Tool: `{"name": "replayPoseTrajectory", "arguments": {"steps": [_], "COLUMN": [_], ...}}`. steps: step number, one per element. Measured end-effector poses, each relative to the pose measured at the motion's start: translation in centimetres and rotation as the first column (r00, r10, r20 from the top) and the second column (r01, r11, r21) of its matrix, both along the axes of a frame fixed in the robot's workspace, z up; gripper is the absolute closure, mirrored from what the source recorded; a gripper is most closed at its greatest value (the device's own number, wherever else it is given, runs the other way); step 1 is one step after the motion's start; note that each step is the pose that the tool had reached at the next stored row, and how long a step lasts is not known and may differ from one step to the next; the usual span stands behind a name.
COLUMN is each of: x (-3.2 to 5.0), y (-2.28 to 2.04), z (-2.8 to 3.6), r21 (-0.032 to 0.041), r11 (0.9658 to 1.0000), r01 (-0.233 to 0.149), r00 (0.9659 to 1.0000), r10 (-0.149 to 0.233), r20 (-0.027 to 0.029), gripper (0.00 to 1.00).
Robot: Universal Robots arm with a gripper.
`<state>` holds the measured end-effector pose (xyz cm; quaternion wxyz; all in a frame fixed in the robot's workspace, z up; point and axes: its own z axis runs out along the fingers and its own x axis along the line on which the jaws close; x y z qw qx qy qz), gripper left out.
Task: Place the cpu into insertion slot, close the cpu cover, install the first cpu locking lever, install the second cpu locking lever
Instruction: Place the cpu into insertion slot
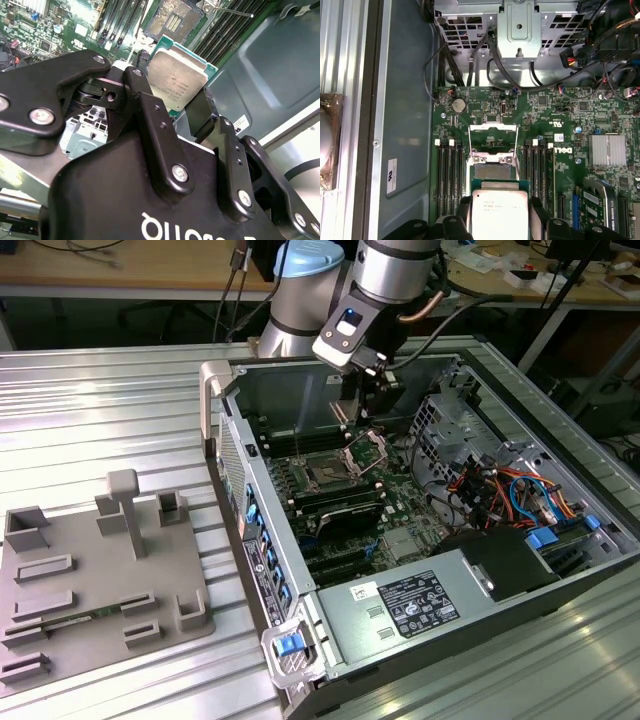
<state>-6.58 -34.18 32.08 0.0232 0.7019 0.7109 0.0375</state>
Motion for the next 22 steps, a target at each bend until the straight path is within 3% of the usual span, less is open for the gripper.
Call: {"name": "replayPoseTrajectory", "arguments": {"steps": [11, 22], "x": [-0.26, -0.26], "y": [0.16, 0.17], "z": [-2.35, -2.55], "r21": [0.0002, 0.0003], "r11": [1.0, 1.0], "r01": [0.0, 0.0], "r00": [1.0, 1.0], "r10": [0.0, 0.0], "r20": [-0.0002, -0.0008], "gripper": [0.45, 0.45]}}
